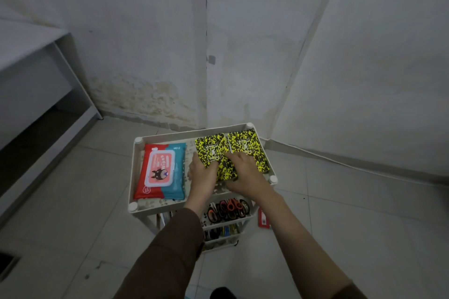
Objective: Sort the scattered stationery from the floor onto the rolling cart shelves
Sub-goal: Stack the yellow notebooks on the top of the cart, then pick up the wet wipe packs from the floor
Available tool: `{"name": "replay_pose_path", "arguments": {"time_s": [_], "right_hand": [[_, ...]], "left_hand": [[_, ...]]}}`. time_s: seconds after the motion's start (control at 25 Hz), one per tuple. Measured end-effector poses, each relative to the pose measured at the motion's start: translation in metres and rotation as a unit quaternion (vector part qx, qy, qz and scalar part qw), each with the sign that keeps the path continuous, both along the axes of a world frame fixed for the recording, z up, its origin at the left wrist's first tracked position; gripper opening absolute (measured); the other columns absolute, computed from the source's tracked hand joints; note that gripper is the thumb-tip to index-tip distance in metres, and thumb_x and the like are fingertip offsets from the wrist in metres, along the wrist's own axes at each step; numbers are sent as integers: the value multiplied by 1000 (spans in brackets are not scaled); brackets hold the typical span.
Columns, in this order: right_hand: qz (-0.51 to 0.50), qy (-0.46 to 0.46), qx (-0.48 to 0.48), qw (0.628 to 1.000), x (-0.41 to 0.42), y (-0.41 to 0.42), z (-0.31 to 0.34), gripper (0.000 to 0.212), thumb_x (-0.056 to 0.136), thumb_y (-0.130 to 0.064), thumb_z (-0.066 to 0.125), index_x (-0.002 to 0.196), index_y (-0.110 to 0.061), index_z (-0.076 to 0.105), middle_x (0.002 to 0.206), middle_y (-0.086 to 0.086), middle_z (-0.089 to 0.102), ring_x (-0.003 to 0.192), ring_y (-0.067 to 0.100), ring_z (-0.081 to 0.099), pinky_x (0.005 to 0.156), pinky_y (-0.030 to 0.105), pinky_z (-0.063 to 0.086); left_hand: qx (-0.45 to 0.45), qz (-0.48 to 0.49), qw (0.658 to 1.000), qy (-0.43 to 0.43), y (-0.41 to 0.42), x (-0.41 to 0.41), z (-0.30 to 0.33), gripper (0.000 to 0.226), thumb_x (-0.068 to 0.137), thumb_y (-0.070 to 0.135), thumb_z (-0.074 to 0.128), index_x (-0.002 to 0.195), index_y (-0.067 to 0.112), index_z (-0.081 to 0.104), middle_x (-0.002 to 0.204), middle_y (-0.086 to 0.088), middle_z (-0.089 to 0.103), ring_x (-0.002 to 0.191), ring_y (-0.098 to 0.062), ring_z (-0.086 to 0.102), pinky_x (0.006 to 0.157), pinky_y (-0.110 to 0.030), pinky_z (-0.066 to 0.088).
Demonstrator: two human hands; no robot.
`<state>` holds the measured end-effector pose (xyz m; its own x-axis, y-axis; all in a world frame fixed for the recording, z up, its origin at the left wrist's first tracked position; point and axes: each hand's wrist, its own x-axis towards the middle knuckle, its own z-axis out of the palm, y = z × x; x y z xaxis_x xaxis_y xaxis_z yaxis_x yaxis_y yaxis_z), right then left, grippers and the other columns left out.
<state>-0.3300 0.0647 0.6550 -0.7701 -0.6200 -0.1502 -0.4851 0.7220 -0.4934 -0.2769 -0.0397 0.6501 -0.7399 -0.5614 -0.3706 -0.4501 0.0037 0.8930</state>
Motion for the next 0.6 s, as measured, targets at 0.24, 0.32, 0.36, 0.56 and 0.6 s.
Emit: {"name": "replay_pose_path", "arguments": {"time_s": [0.24, 0.32, 0.36, 0.56, 0.6], "right_hand": [[13, 90, 21, 996, -2, -1, -5, 64, 84, -10, 62, 141, -19, 34, 137, 3, 40, 123, 22, 34, 101, 30, 35], [4, 108, 22, 994, 1, -1, -8, 59, 86, -9, 59, 139, -19, 36, 136, 2, 41, 122, 21, 36, 99, 30, 36], [0, 117, 27, 993, 3, -2, -10, 57, 87, -7, 57, 139, -19, 37, 135, 2, 41, 122, 21, 36, 99, 30, 37], [-22, 138, 42, 989, 12, -11, -9, 67, 80, 6, 47, 139, -21, 33, 144, 5, 30, 128, 26, 28, 104, 36, 35], [-27, 145, 39, 988, 17, -15, -9, 71, 77, 8, 47, 139, -23, 33, 146, 7, 27, 131, 27, 25, 104, 38, 33]], "left_hand": [[61, 8, 994, 92, -4, 9, 2, 66, 94, 24, 48, 149, 23, 11, 156, 1, 15, 141, -18, 19, 110, -37, 22], [33, -8, 993, 109, -9, 17, 3, 63, 95, 20, 46, 148, 24, 12, 156, 1, 16, 140, -15, 21, 109, -35, 23], [-23, -21, 993, 112, -15, 23, 3, 60, 95, 18, 45, 147, 25, 16, 155, 2, 17, 139, -13, 20, 109, -33, 23], [-425, -200, 878, -92, -75, 52, -10, 58, 95, 37, 44, 146, 29, 18, 158, 4, 1, 144, -22, -13, 111, -51, -15], [-425, -223, 868, -129, -81, 57, -11, 61, 95, 44, 40, 148, 32, 11, 158, 5, -7, 143, -23, -18, 108, -55, -17]]}}
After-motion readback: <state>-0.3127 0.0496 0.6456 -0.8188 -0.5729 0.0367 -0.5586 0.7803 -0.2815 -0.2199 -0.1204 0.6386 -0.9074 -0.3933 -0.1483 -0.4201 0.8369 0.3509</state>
